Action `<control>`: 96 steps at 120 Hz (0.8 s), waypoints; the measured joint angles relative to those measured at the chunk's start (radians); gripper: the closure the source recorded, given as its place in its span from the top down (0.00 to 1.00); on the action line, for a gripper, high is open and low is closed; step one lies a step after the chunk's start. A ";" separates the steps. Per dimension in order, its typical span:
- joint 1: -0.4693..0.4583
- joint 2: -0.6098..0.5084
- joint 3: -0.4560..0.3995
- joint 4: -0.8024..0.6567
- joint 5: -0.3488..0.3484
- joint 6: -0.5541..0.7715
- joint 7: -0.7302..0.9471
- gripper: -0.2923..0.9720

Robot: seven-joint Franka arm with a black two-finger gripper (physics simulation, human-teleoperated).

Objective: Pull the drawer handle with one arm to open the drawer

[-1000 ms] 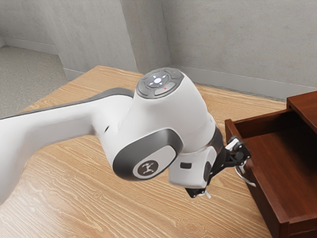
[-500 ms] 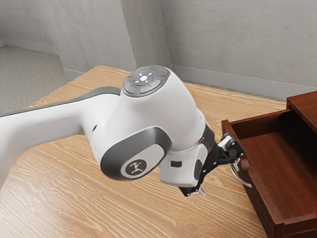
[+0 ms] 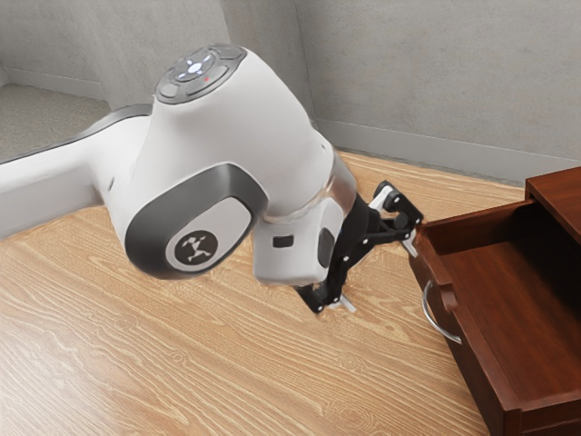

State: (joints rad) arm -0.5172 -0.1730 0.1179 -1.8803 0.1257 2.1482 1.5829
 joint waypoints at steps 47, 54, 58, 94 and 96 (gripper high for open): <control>0.340 0.006 -0.028 0.105 0.001 -0.267 -0.183 0.77; 0.404 0.011 -0.033 0.116 0.001 -0.304 -0.224 0.77; 0.437 0.014 -0.038 0.123 0.001 -0.323 -0.249 0.77; 0.560 0.013 -0.065 0.163 -0.015 -0.458 -0.477 0.77; 0.558 0.014 -0.064 0.163 -0.016 -0.461 -0.487 0.77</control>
State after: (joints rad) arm 0.0412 -0.1591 0.0534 -1.7172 0.1100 1.6870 1.0960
